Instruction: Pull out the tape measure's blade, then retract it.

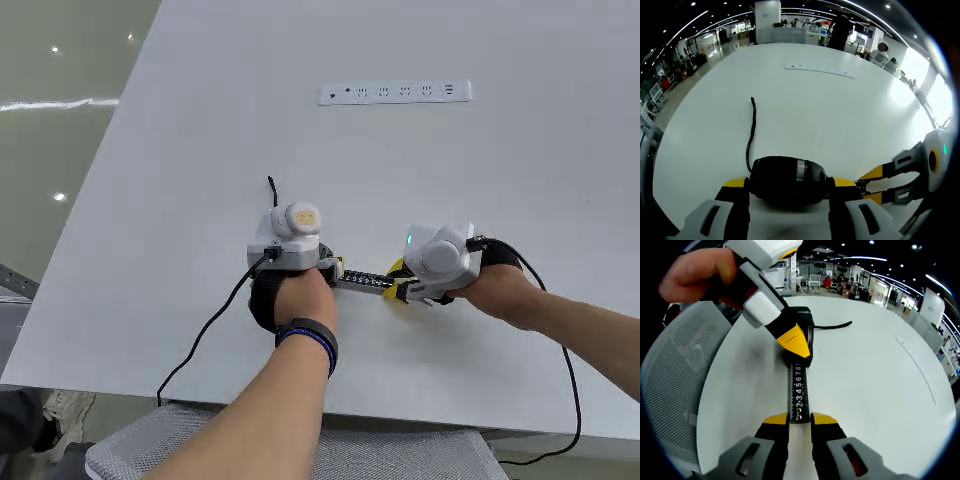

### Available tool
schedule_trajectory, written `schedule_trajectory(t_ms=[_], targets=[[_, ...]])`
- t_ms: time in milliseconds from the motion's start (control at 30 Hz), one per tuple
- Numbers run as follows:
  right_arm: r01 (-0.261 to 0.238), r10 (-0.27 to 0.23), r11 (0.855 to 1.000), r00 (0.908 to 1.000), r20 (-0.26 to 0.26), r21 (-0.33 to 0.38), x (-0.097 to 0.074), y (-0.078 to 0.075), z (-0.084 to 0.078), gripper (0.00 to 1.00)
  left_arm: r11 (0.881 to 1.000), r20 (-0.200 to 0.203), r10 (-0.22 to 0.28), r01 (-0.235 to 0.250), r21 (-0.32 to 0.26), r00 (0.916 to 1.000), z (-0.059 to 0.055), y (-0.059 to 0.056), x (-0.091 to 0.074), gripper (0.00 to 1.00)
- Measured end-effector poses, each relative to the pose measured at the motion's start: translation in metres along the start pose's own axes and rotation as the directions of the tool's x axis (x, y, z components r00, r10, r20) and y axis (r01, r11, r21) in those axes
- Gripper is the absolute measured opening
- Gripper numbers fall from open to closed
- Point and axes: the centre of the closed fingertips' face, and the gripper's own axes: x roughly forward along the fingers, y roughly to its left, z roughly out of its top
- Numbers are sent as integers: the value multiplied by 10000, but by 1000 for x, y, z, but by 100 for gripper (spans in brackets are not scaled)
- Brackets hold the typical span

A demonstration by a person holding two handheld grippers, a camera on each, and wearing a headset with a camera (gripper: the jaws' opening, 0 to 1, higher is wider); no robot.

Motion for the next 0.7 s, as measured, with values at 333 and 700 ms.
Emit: schedule_trajectory(t_ms=[333,700], targets=[[91,-108,9980,9996,263,628,-5,-3,-5,16,9999,126,-104,105,-77,9999,1,-1,-1,62],[4,-26,9986,9991,413,532,-4,-1,-1,15,9997,-42,-49,50,229,10000,1,-2,0,59]])
